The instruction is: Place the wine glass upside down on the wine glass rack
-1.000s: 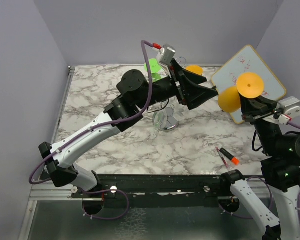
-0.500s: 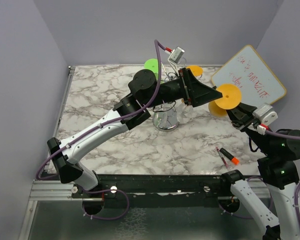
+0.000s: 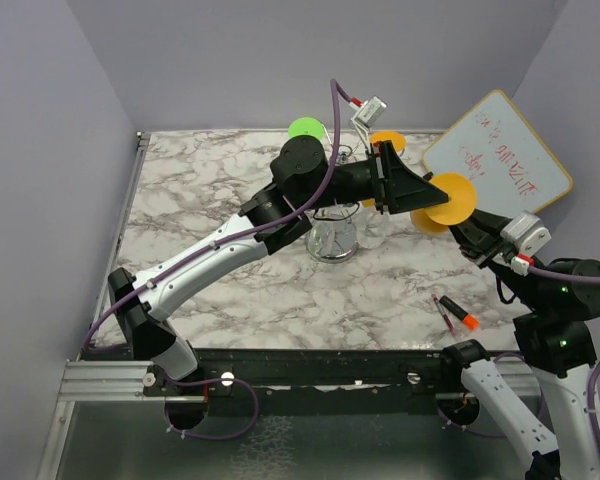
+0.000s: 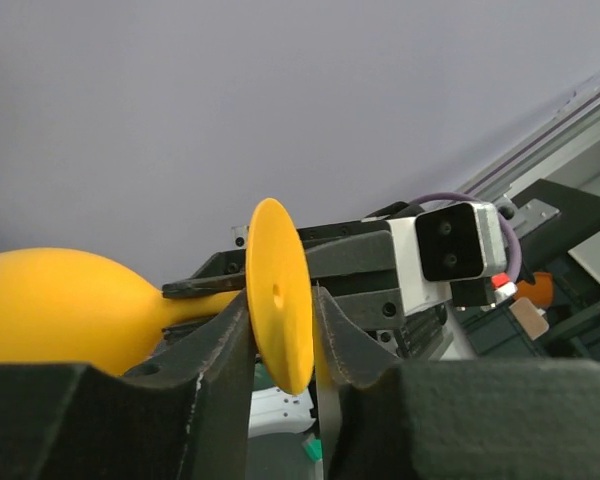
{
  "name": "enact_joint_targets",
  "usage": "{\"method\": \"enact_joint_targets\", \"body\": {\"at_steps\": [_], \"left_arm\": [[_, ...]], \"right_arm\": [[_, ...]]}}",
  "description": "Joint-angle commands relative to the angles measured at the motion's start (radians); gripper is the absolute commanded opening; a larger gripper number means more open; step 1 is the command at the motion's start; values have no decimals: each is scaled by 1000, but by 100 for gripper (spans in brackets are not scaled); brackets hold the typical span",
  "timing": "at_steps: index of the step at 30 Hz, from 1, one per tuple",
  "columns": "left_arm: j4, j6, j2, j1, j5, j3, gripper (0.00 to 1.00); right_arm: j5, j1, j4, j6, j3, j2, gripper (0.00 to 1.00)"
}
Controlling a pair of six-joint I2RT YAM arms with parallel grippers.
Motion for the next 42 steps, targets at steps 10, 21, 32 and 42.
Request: {"method": "enact_joint_targets", "body": {"at_steps": [10,21,32,42], "left_arm": [[71,2,-14,-2,86,30,0],[132,111,-58,9,120,76,0],[124,246,-89,154,61,136,0],[126,144,33,391,148,223,0]], "right_arm": [[-43,1,-31,38,6,-19,18],[-16,1,-33,116,42,-67,65],[100,2,20,221,87,-161,81],[123,1,21,263,74,-180,81]]}}
